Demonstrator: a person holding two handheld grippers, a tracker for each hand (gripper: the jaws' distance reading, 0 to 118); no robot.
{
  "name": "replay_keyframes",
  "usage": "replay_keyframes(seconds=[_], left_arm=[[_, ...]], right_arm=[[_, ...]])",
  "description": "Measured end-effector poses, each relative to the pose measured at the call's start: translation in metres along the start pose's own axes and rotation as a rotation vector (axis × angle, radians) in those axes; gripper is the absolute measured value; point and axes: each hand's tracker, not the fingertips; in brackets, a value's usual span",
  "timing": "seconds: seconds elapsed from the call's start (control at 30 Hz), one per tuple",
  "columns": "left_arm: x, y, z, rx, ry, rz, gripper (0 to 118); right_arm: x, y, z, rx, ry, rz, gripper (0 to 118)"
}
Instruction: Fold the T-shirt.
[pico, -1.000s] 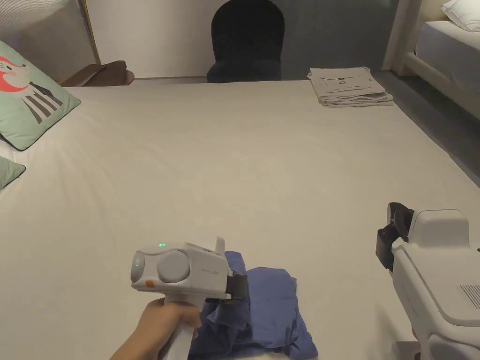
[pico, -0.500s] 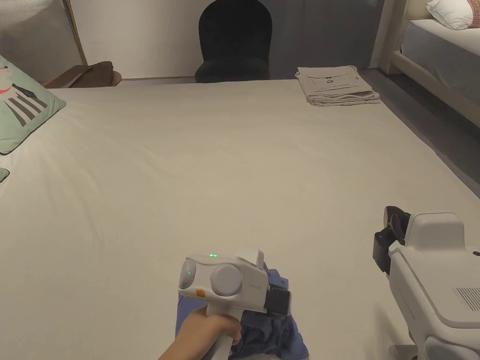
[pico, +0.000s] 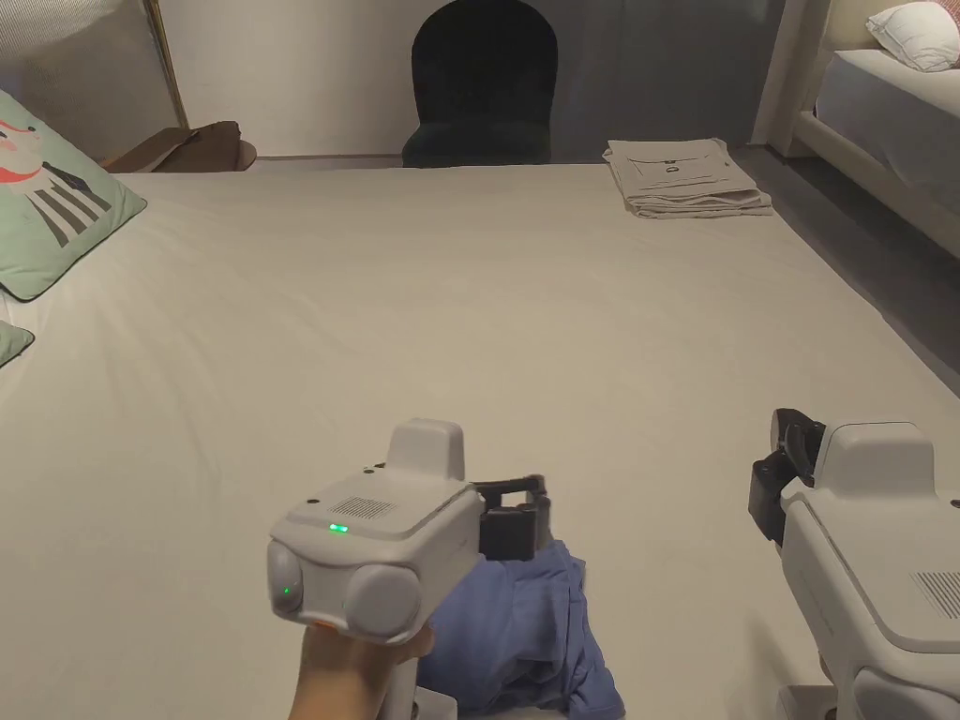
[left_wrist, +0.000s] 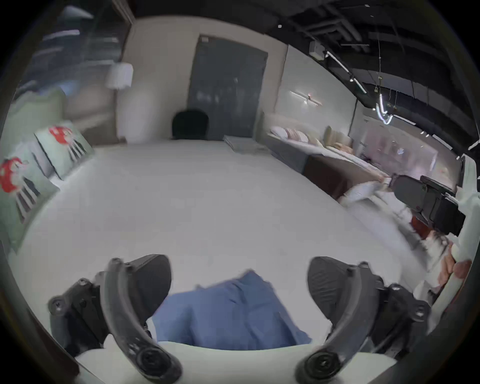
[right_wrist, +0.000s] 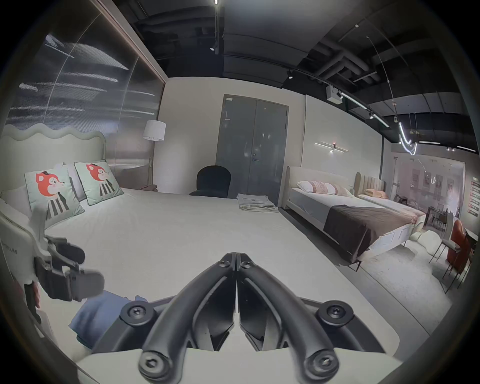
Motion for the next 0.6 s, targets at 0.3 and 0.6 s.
replay_keyframes(seconds=[0.3,0.6], left_arm=[[-0.023,-0.043,-0.016,-0.046,0.068,0.009,0],[0.018,-0.089,-0.052,-0.154,0.021,-0.046,0]], right_arm=[[-0.005,0.0,0.002,0.0,0.019,0.003,0],[0.007,-0.006,0.002,-0.014,0.002,-0.001,0]])
